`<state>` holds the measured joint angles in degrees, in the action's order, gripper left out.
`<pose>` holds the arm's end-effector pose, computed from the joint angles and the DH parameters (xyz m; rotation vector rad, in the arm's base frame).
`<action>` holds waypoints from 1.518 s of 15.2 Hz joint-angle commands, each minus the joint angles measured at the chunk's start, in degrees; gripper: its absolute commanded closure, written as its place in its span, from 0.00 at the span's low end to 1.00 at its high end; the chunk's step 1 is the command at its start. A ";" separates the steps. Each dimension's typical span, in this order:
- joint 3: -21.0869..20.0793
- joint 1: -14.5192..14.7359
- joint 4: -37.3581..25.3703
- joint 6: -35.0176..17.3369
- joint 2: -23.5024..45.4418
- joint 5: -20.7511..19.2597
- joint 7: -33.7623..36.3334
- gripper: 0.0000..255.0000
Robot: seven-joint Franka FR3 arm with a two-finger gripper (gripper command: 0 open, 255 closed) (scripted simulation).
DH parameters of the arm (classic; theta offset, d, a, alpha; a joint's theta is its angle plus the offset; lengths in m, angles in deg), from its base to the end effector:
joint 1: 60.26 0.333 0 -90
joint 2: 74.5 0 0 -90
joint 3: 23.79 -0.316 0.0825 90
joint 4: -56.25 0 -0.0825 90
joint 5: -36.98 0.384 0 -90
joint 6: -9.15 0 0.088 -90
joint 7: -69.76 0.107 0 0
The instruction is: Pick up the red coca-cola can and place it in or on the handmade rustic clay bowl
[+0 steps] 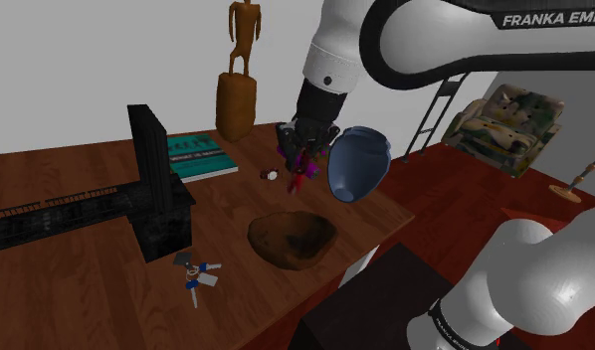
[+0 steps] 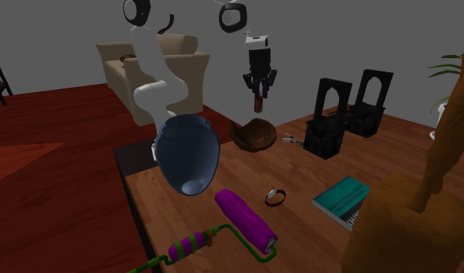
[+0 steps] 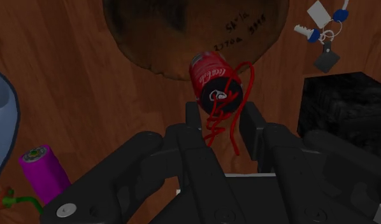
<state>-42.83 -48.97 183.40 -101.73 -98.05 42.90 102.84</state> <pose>0.3752 0.2458 0.5392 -3.1049 0.1531 -0.1706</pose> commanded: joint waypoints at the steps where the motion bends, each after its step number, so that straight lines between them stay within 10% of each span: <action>1: -0.42 1.35 3.76 0.85 -4.81 1.55 0.85 1.00; 23: -2.49 2.50 15.38 -10.64 -4.99 3.11 1.74 1.00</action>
<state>-45.32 -46.47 198.77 -112.36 -103.04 46.01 104.58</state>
